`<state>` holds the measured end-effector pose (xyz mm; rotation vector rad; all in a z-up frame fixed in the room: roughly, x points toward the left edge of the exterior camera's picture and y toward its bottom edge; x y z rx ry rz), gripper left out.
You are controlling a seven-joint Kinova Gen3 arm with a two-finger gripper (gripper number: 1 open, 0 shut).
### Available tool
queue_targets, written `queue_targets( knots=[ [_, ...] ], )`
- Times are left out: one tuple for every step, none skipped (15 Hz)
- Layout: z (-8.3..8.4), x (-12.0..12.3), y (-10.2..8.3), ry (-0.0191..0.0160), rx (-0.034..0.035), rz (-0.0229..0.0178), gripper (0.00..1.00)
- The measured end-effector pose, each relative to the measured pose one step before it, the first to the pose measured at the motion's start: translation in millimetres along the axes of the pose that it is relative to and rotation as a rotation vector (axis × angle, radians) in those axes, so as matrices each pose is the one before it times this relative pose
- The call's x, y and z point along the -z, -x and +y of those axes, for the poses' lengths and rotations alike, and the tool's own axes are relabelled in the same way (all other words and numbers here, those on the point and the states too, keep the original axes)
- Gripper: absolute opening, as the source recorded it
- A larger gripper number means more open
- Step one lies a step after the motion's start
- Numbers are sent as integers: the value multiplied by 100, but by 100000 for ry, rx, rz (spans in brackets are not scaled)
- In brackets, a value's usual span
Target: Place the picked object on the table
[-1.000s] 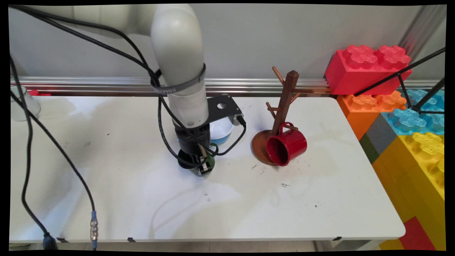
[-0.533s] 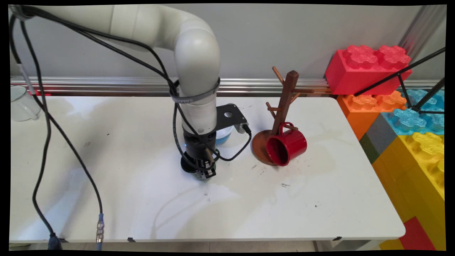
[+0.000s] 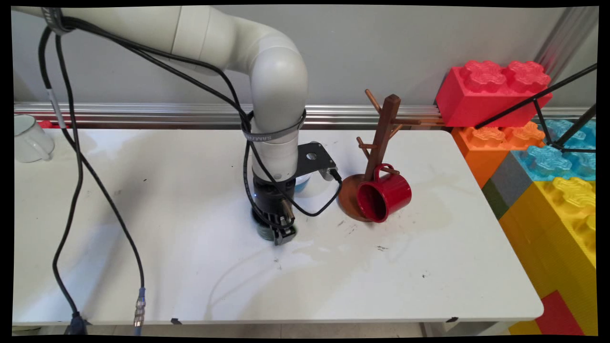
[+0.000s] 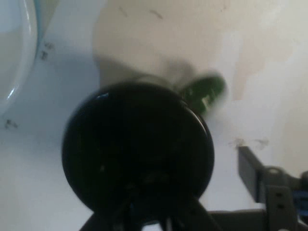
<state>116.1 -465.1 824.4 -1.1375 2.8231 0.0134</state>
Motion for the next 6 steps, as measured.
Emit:
queue_targets(
  knots=[
    [-28, -60, -78, 62, 428, 29, 100],
    [-7, -54, -71, 176, 558, 104, 100],
    [-7, -42, -43, 194, 538, 224, 100],
    [-1, -17, -31, 184, 418, 307, 100],
    [9, 12, -21, 133, 184, 272, 100],
    [21, 16, -24, 173, 212, 386, 100]
  ],
)
